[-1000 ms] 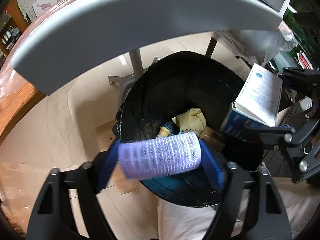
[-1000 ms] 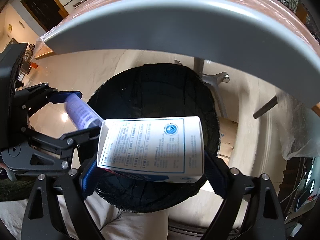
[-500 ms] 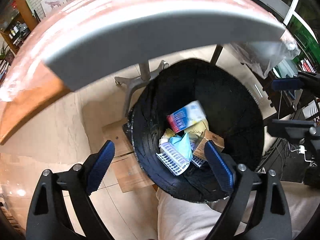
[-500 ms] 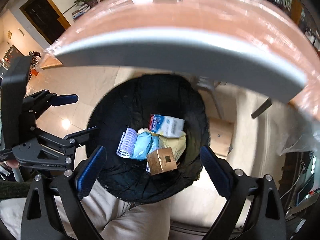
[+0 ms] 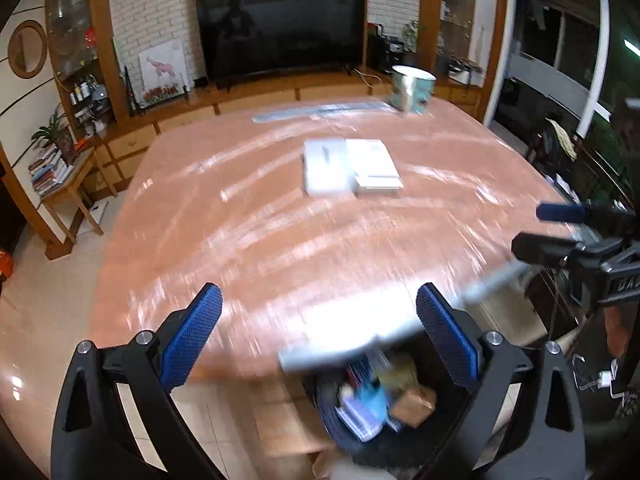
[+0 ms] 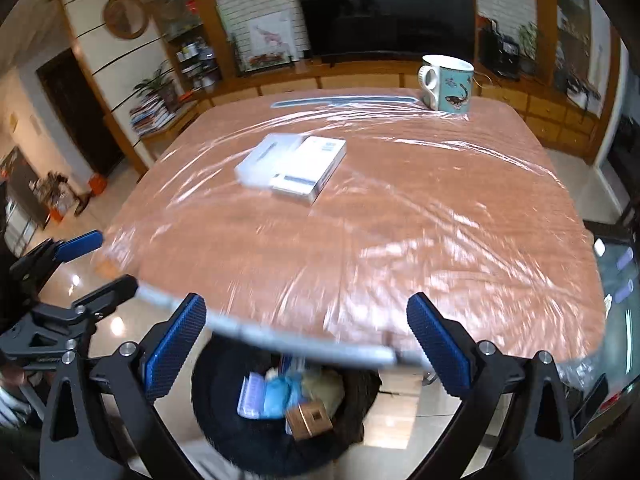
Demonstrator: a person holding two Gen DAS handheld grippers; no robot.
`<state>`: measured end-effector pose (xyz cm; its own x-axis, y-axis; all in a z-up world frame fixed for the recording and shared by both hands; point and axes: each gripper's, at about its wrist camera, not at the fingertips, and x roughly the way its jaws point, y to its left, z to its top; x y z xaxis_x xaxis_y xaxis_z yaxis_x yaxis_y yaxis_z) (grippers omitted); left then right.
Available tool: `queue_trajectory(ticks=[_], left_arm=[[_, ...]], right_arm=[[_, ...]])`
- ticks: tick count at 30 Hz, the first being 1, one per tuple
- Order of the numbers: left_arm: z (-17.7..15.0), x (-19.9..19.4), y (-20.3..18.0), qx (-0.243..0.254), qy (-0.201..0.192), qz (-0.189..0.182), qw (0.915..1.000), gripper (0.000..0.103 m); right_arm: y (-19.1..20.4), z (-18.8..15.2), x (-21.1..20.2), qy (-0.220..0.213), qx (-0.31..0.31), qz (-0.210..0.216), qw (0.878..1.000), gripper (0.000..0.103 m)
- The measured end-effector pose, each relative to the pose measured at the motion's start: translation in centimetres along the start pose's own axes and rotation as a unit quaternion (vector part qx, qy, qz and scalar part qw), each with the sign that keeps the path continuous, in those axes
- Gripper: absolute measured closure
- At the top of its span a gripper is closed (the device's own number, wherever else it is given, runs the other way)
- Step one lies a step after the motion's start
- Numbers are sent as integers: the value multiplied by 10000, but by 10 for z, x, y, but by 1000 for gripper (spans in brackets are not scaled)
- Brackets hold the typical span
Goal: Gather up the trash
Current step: 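Raise both open tools back over the table toward the remaining boxes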
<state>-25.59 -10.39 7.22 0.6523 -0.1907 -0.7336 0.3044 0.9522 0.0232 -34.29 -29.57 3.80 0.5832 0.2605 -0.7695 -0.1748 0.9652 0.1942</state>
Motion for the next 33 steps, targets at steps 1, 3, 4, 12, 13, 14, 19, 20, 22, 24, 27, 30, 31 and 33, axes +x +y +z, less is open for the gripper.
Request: queue_trajectory(ticks=[1, 3, 4, 12, 13, 14, 19, 20, 22, 24, 27, 30, 31, 33], left_arm=[[10, 8, 2, 37, 0, 42, 10000, 5], [25, 22, 4, 76, 25, 106, 9999, 5], [30, 29, 7, 65, 44, 75, 9999, 5], [74, 89, 24, -5, 419, -47, 9991, 5], [78, 95, 24, -1, 469, -38, 9989, 5], [83, 102, 25, 1, 506, -17, 9987, 5], [100, 126, 34, -141, 661, -317, 9972, 5], [103, 130, 35, -158, 688, -435, 9966, 5], [109, 139, 36, -190, 763, -653, 9948, 5], [113, 146, 32, -121, 785, -696, 9944, 5], [118, 157, 22, 44, 822, -657, 9944, 5], [120, 167, 15, 169, 872, -665, 9938, 9], [121, 171, 12, 245, 892, -625, 9938, 11], [123, 175, 11, 355, 881, -575, 9938, 12]], right_arm=[[-2, 11, 9, -6, 79, 17, 10000, 4], [-3, 24, 24, -13, 117, -61, 9999, 4], [-2, 28, 29, -9, 110, -82, 9999, 4], [2, 66, 86, 255, 193, -341, 9989, 10], [1, 69, 91, 280, 224, -329, 9988, 12], [-1, 72, 96, 305, 296, -300, 9986, 14], [-8, 84, 111, 364, 557, -270, 9974, 14], [-9, 85, 112, 386, 569, -258, 9973, 14], [-9, 85, 110, 372, 536, -350, 9973, 14], [-10, 83, 107, 339, 527, -417, 9972, 14], [-12, 80, 110, 375, 589, -338, 9970, 14], [-9, 81, 118, 415, 563, -328, 9970, 15], [-8, 83, 121, 418, 558, -320, 9971, 15], [-3, 85, 127, 431, 489, -352, 9973, 15]])
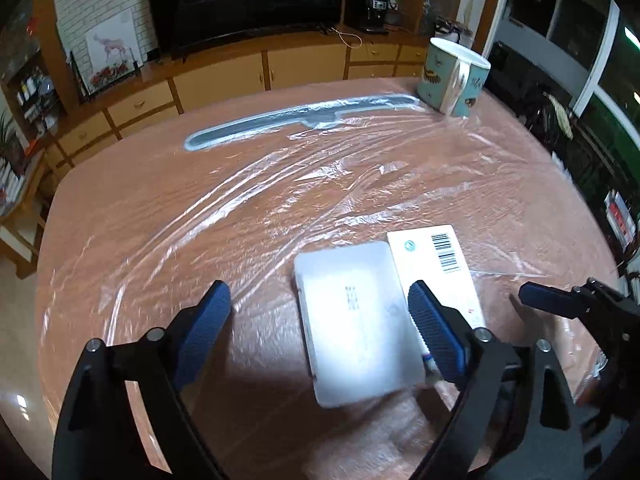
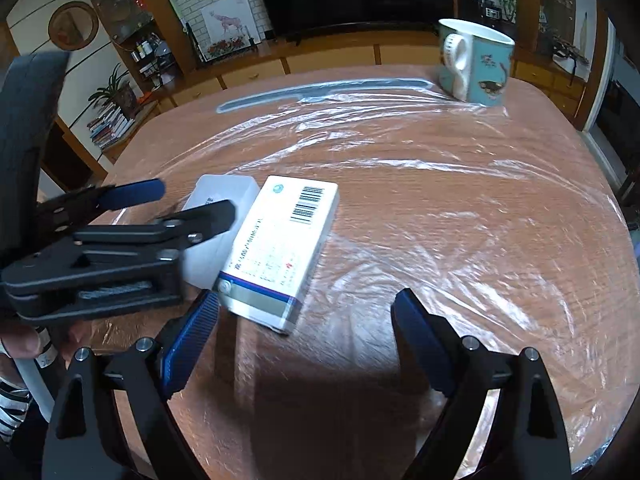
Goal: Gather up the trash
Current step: 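Raise both open tools back over the table toward the remaining boxes, then grasp the white medicine box with the right tool while the left tool grasps the translucent plastic box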
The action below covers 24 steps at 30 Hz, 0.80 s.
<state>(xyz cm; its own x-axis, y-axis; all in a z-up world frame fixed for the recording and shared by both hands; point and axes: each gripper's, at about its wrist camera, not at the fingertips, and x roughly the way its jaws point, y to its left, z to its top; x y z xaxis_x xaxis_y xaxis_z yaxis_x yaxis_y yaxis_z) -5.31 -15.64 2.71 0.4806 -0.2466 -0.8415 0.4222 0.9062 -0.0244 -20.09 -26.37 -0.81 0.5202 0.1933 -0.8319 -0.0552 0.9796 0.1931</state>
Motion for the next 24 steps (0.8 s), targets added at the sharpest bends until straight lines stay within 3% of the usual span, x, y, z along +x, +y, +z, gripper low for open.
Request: queue_trajectory(ticks=[12, 17, 20, 24], left_arm=[[1, 2, 43, -241, 1, 231, 9994, 12], [-5, -2, 54, -406, -7, 141, 9991, 12], [-8, -12, 58, -334, -167, -181, 9991, 12], [-14, -24, 59, 121, -224, -678, 9974, 12]], right_arm=[[27, 14, 24, 138, -286, -198, 9993, 15], [28, 12, 20, 154, -353, -200, 9991, 15], [27, 12, 18, 148, -346, -139, 9992, 15], [26, 11, 19, 151, -361, -185, 9991, 15]])
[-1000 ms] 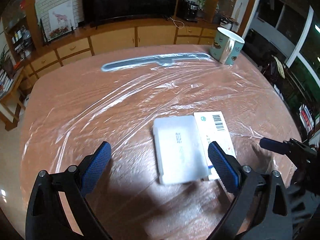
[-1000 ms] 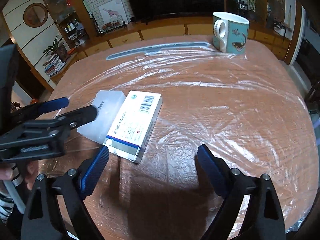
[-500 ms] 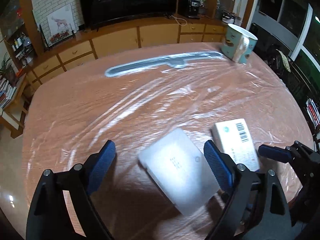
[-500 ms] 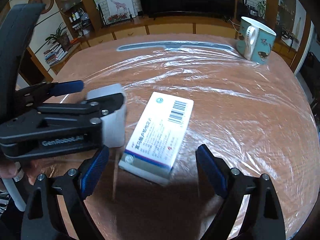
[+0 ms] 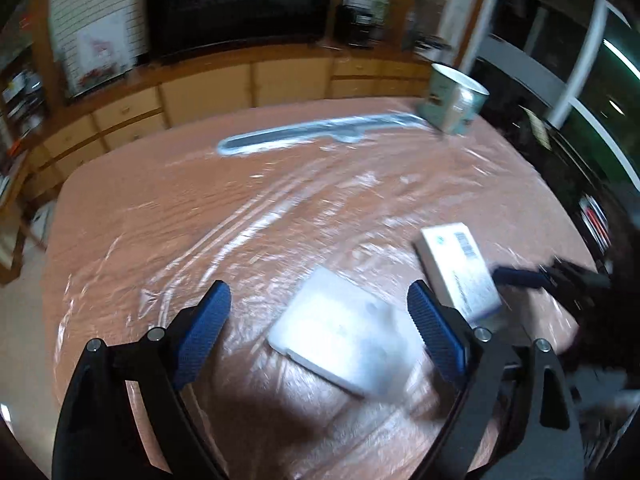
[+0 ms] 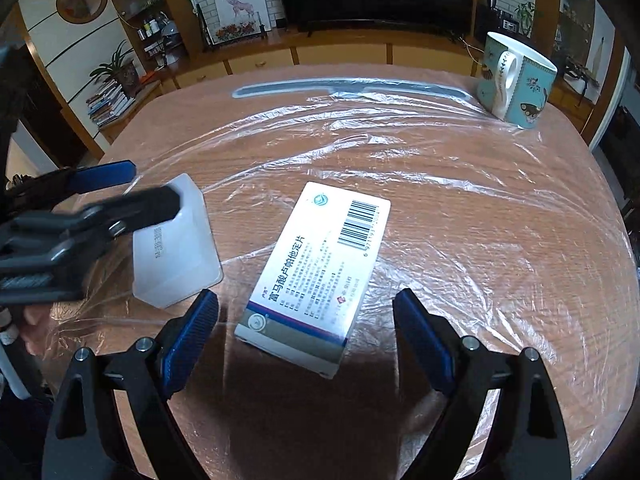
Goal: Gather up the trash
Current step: 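Grasp the white medicine box with the right tool while the left tool grasps the translucent plastic box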
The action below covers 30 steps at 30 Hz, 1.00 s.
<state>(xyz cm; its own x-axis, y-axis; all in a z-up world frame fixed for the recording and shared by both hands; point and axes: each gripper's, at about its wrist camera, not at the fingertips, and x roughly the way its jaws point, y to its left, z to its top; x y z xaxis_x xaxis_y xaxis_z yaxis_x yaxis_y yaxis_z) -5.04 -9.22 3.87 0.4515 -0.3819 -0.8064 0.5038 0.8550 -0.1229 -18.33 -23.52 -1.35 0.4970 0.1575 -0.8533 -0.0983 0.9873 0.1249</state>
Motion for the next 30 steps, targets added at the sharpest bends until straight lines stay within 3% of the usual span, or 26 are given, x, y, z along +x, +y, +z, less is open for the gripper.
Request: queue_trajectory(ticks=[6, 10, 16, 19, 21, 22, 30], left_arm=[[-10, -1, -7, 576, 308, -340, 9973, 12], [-15, 10, -22, 1230, 515, -76, 9910, 12], [-17, 21, -27, 1388, 572, 66, 9887, 12], [-18, 26, -25, 1369, 579, 280, 9885, 12], [-19, 24, -21, 1219, 484, 279, 9910, 18], [-19, 23, -21, 1182, 418, 401, 9913, 18], [-23, 8, -11, 636, 189, 358, 9972, 19]], right_arm=[[-1, 3, 4, 11, -282, -375, 9989, 14], [-4, 9, 6, 42, -291, -311, 9991, 14], [0, 16, 10, 51, -316, -444, 9985, 13], [2, 17, 8, -10, -249, -505, 9984, 24], [3, 19, 7, -54, -248, -539, 9982, 47], [3, 20, 6, -82, -262, -513, 9983, 50], [-7, 23, 2, -28, 166, 137, 9998, 51]])
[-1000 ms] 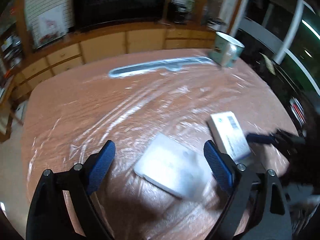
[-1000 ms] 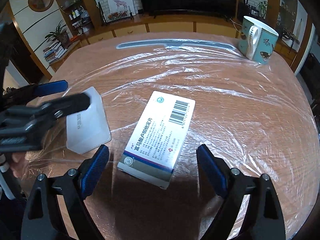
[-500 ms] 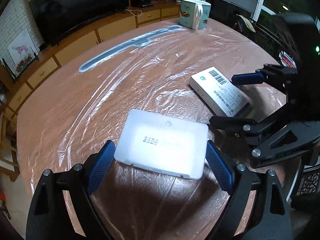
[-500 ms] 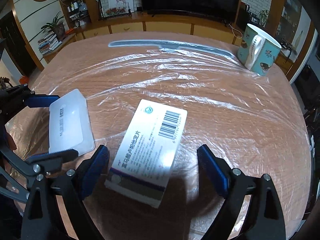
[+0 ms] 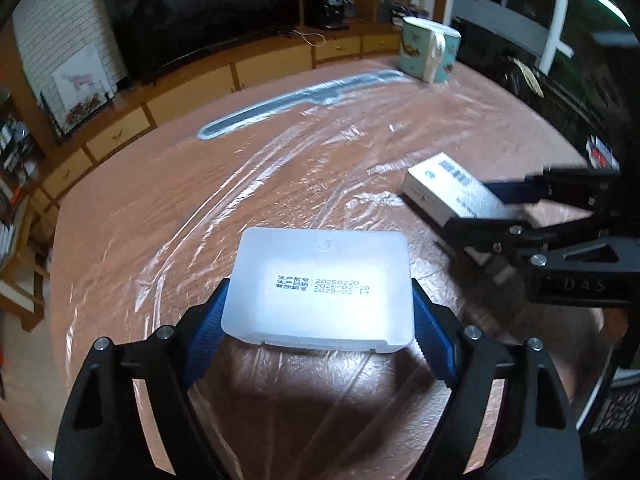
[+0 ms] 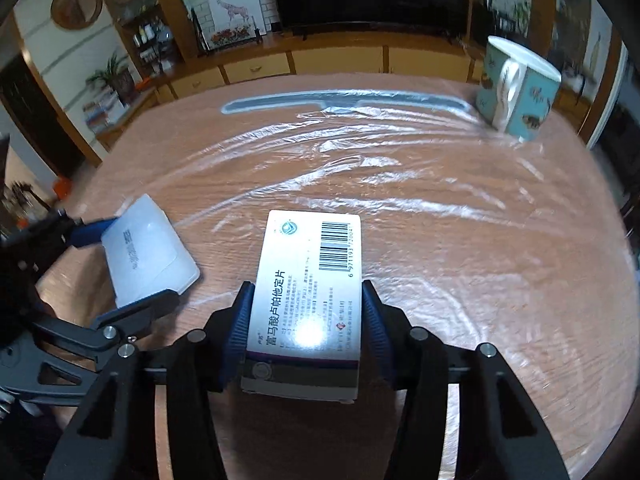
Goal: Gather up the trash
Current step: 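Grasp the white medicine box with the right tool while the left tool grasps the translucent plastic box, then carry the medicine box and plastic box past the table edge over the bin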
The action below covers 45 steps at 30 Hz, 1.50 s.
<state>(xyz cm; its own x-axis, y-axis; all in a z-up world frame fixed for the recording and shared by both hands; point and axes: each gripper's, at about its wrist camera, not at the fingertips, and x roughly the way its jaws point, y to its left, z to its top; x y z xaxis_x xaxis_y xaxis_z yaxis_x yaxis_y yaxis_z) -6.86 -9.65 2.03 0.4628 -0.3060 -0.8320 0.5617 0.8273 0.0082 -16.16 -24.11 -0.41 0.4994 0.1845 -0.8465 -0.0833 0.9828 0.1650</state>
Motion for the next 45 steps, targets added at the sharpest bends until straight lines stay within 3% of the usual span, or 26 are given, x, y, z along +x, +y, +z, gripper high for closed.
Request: queue_trajectory(ticks=[8, 14, 20, 34, 45], left_arm=[[-7, -15, 1, -569, -193, -19, 9982, 19], [-13, -24, -1, -844, -233, -18, 9962, 19], [-19, -35, -6, -965, -302, 56, 9949, 19], [-41, -70, -34, -1115, -491, 132, 9925, 19], [-69, -113, -79, -1034, -686, -58, 9923, 19]], right_arm=[[-7, -7, -11, 51, 506, 613, 9968, 51], [-7, -17, -20, 44, 528, 742, 9958, 52], [-13, -24, -33, 20, 642, 1123, 9916, 52], [-17, -52, -72, -87, 391, 1356, 9900, 52], [-19, -93, -117, -107, 88, 1606, 9869, 52]])
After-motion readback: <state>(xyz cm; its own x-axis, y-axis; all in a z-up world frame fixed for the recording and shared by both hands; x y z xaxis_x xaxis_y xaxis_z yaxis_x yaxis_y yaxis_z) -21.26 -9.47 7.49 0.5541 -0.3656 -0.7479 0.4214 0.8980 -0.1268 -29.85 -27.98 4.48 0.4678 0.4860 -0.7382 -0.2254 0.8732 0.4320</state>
